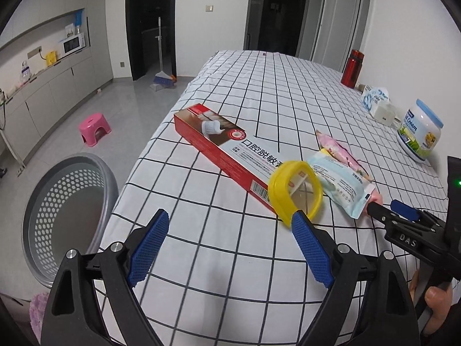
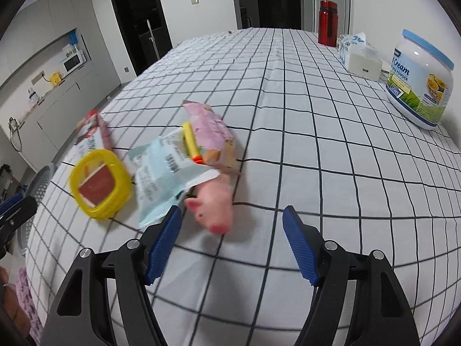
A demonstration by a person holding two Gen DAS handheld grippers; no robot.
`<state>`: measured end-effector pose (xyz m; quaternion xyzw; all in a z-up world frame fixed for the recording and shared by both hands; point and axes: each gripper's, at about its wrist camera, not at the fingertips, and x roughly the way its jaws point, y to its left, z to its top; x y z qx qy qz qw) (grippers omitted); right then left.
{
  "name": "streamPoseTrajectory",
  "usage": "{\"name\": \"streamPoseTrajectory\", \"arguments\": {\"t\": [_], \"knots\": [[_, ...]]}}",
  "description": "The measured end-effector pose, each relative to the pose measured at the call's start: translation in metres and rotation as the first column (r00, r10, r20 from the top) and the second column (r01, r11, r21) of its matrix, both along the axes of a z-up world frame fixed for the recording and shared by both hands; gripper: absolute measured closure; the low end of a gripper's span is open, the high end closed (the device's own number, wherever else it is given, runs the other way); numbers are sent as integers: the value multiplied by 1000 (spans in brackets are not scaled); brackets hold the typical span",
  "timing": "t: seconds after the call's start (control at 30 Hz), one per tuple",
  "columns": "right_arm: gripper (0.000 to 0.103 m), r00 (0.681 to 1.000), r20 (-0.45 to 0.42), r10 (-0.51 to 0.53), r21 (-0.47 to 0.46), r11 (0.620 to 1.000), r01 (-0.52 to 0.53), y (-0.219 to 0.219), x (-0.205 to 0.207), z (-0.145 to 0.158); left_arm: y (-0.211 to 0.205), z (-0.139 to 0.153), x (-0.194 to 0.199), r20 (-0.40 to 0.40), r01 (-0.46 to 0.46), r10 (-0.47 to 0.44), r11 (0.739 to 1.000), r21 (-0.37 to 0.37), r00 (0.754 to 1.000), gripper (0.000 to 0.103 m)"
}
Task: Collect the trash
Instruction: 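Close the right gripper on the pink pig toy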
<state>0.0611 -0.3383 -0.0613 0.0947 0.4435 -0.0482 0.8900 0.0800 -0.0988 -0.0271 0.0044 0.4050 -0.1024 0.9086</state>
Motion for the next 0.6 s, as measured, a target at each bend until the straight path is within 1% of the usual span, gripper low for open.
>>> {"name": "streamPoseTrajectory", "arguments": {"t": [0.17,0.23,0.27,0.3,0.4,0.43,0.47,0.6], "knots": [[33,1000,-6,15,-11,1000,-15,-2,9,-3,-6,-7,2,-18,-4,4,1000,3,1000,18],[36,1000,1,30,-19,999,-30,0,12,-2,-9,-9,3,-22,-1,1,1000,8,1000,18],[41,999,4,36,-23,999,-35,1,13,-2,-11,-9,3,-23,1,-1,1000,11,1000,18],[45,999,5,43,-25,999,-43,3,15,-2,-12,-9,2,-22,2,-2,1000,13,1000,18],[64,998,0,67,-16,998,-67,6,18,-4,-15,-10,1,-19,6,-5,1000,20,1000,18],[67,997,1,73,-17,997,-73,8,17,-4,-16,-10,1,-19,6,-6,1000,21,1000,18],[72,997,3,78,-21,997,-78,9,16,-4,-17,-10,1,-19,6,-6,1000,22,1000,18],[73,997,10,81,-13,997,-81,9,11,-1,-22,-13,1,-28,8,-7,1000,23,1000,18]]}}
